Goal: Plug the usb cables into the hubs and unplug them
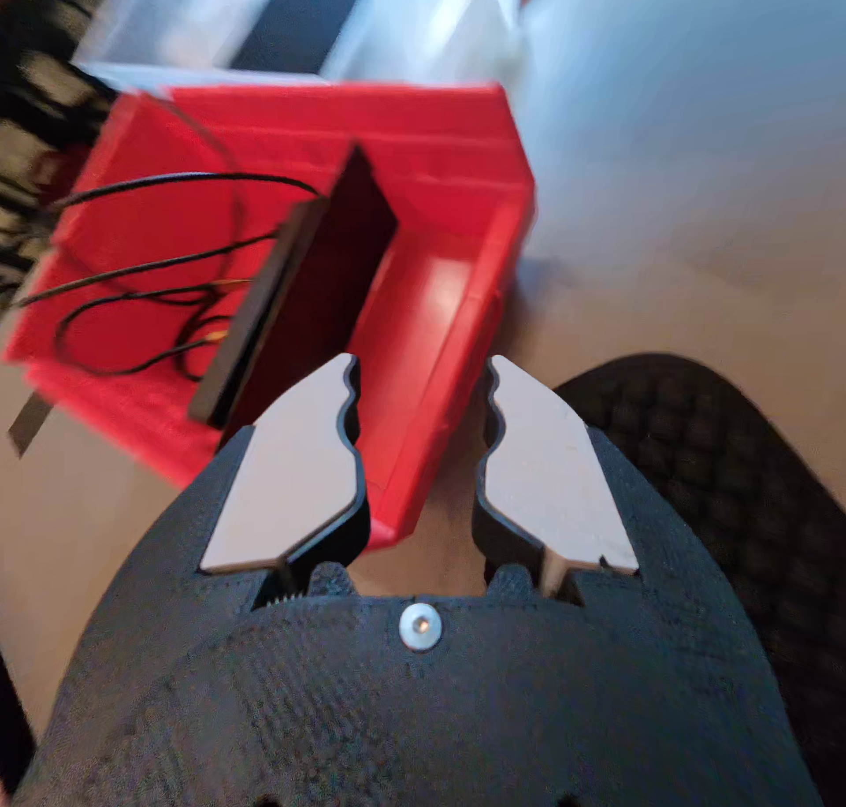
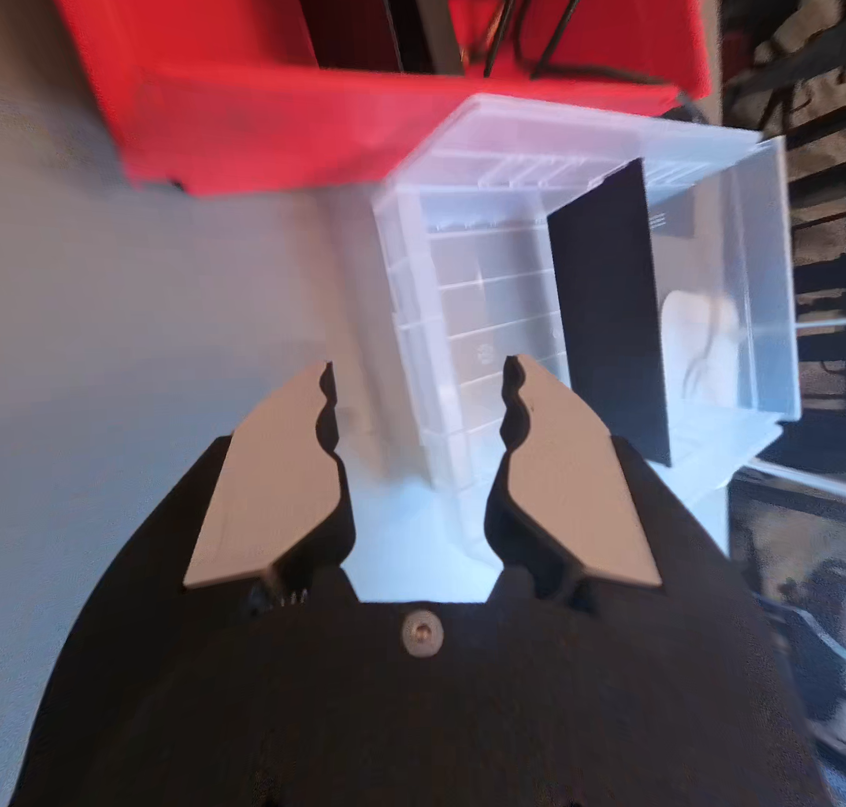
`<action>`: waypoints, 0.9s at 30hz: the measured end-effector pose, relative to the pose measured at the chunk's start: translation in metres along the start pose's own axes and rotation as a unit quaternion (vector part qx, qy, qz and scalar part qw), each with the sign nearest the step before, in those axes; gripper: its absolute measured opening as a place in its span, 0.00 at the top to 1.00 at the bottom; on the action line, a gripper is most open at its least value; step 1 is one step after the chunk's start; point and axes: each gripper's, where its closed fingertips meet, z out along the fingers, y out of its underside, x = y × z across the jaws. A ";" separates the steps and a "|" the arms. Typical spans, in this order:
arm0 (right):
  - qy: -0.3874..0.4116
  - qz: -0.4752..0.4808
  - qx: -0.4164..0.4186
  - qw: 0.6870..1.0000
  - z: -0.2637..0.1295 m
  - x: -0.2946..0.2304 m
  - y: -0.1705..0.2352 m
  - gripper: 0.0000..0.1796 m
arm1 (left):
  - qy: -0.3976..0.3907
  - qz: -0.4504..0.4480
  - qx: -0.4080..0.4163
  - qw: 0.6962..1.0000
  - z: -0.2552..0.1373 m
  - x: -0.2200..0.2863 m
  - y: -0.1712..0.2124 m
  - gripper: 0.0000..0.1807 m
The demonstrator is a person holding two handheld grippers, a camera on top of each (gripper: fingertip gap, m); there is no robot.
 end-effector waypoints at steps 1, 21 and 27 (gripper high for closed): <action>-0.013 -0.021 -0.031 0.999 0.014 0.006 0.004 0.60 | 0.027 0.038 -0.044 0.998 0.017 0.008 0.005 0.70; 0.027 0.069 -0.111 0.991 -0.052 -0.077 0.154 0.84 | 0.022 0.054 -0.148 0.987 0.067 -0.007 0.046 0.85; 0.056 0.065 -0.119 0.989 -0.063 -0.047 0.202 0.83 | 0.014 0.046 -0.155 0.987 0.083 -0.037 0.046 0.85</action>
